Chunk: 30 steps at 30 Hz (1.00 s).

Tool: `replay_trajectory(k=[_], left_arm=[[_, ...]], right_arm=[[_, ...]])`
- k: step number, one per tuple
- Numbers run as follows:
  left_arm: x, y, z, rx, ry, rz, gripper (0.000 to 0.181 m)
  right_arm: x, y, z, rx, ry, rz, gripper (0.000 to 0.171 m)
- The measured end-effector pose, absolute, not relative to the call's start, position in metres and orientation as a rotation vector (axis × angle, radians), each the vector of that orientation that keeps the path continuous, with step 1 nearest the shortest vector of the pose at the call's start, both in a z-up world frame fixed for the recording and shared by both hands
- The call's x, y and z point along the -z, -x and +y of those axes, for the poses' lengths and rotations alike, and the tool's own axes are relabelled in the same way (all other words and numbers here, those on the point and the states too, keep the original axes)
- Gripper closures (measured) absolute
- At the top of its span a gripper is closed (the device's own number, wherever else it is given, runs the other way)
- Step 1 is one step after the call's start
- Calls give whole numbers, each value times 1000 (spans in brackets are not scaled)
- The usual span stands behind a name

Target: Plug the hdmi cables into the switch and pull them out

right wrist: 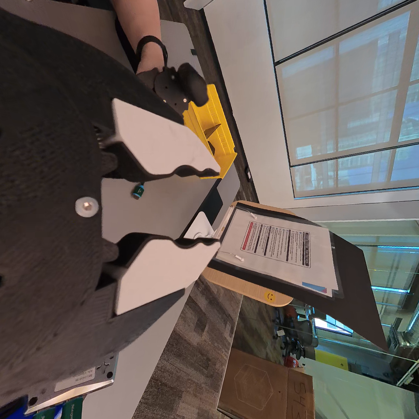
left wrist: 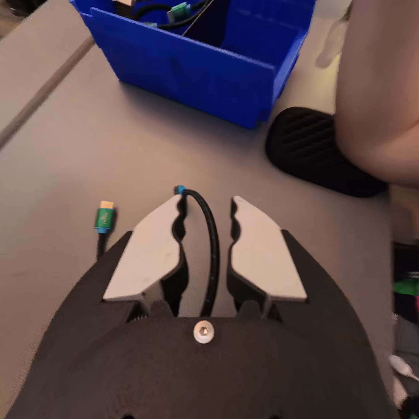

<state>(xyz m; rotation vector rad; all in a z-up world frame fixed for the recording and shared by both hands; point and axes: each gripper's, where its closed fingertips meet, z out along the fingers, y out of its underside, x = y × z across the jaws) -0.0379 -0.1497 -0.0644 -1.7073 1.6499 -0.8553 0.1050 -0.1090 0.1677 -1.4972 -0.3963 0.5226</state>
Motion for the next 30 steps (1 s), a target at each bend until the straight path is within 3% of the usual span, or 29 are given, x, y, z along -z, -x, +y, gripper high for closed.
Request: replay_trajectory(k=[1,2,5,9,10,11,16,19,24,30], left_arm=[[59,39,-153,945,1724,1635,129],[49,43,-155,1045,1728,1621,121],[0,75,-132,1136,1684,1513,123],[-53,183,3,402,1620,1344,140],[-58,209,34,270,1591,1343,151],[-55,232,61,190,1620,1361,157],[47,317,132,28,2111,1614,141],[94,349,153,-169,2229,1739,142],[122,373,179,-426,2155,1914,150],[142,374,188,-359,2175,1989,150]], right_arm=[[-166,-106,-109,-514,1505,-393,120],[-165,-107,-109,-504,1511,-391,120],[-168,-106,-113,-499,1502,-397,120],[-174,-104,-116,-531,1461,-400,120],[-174,-105,-115,-534,1459,-396,120],[-173,-106,-112,-534,1465,-391,120],[-161,-109,-100,-510,1519,-370,120],[-154,-112,-96,-485,1551,-362,119],[-148,-120,-91,-463,1575,-340,119],[-142,-125,-84,-451,1604,-323,119]])
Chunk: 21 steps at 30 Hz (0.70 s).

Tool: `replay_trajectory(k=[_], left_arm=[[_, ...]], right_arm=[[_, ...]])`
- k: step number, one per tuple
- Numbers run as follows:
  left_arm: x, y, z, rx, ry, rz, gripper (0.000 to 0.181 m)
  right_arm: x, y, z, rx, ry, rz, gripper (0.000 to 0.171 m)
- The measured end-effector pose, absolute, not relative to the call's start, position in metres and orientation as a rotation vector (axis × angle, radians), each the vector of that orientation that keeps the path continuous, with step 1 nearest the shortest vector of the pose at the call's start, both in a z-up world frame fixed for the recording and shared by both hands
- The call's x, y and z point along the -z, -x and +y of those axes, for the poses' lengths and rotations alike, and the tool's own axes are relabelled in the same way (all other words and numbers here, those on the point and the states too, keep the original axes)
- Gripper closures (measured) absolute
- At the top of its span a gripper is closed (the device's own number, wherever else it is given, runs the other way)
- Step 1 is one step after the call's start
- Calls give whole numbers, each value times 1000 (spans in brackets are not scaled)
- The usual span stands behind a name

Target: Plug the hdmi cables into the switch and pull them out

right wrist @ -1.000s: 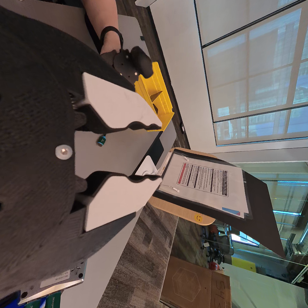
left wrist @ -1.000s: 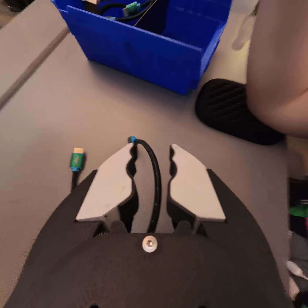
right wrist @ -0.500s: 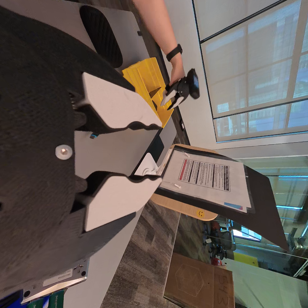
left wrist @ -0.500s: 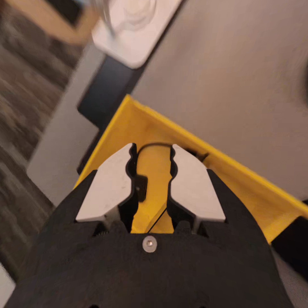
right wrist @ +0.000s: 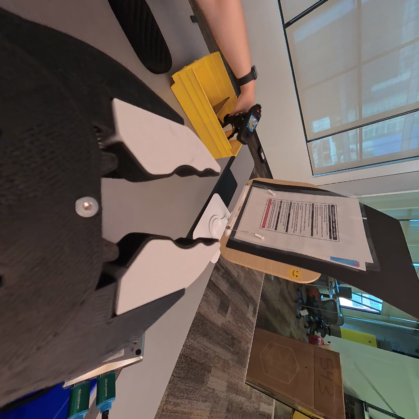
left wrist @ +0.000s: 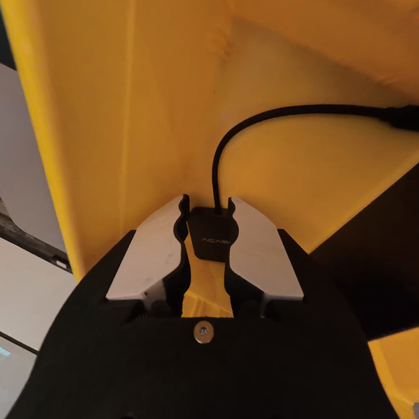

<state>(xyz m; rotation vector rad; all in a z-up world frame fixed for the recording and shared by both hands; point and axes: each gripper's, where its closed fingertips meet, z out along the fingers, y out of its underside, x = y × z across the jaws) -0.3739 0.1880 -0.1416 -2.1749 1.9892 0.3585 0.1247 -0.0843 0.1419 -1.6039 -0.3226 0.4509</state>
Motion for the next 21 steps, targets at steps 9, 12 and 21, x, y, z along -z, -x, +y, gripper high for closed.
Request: replay_trajectory(k=[9,12,21], left_arm=[[153,373,183,-316,2231,2072,176],[148,376,179,-421,2218,2089,178],[11,356,165,-327,1900,1665,178]], right_arm=[[-132,-122,-79,-418,1653,-347,119],[-131,-122,-79,-399,1659,-362,119],[-141,-105,-74,-402,1597,-419,120]])
